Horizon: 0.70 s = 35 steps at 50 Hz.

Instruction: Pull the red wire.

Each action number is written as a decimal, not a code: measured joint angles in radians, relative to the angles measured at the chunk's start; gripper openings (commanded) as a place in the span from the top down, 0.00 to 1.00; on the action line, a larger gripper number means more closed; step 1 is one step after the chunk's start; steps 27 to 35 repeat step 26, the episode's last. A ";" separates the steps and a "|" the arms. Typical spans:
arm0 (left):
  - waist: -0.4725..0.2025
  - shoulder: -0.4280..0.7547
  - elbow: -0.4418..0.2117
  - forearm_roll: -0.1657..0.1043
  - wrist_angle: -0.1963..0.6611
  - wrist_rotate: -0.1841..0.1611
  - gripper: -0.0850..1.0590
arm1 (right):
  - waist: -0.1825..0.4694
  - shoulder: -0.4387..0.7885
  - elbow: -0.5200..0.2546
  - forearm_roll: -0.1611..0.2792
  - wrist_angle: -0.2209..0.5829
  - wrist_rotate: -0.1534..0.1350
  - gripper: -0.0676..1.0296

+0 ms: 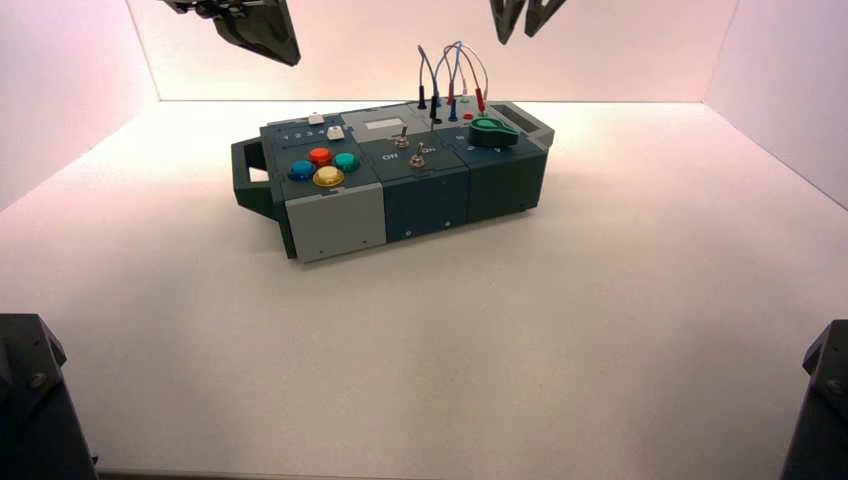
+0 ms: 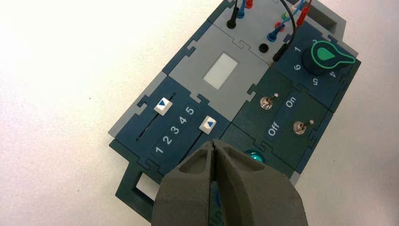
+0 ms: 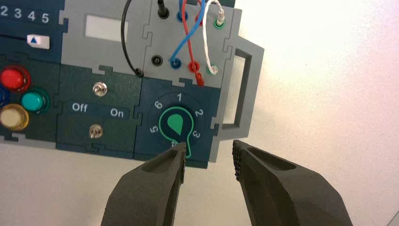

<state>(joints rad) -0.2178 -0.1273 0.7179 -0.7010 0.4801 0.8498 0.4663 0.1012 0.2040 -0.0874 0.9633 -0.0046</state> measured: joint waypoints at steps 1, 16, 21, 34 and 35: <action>0.000 -0.002 0.000 0.000 0.002 0.000 0.95 | 0.000 0.000 0.002 0.000 0.000 0.000 0.45; 0.000 0.000 0.000 0.000 0.002 0.000 0.95 | 0.002 -0.051 0.046 0.000 -0.014 0.000 0.45; 0.000 0.002 0.000 0.000 0.003 0.002 0.95 | 0.002 -0.064 0.054 0.000 -0.017 0.000 0.45; 0.000 0.002 0.000 0.000 0.003 0.002 0.95 | 0.000 -0.071 0.055 -0.002 -0.018 0.000 0.45; 0.000 0.002 0.000 0.000 0.003 0.002 0.95 | 0.000 -0.071 0.055 -0.002 -0.018 0.000 0.45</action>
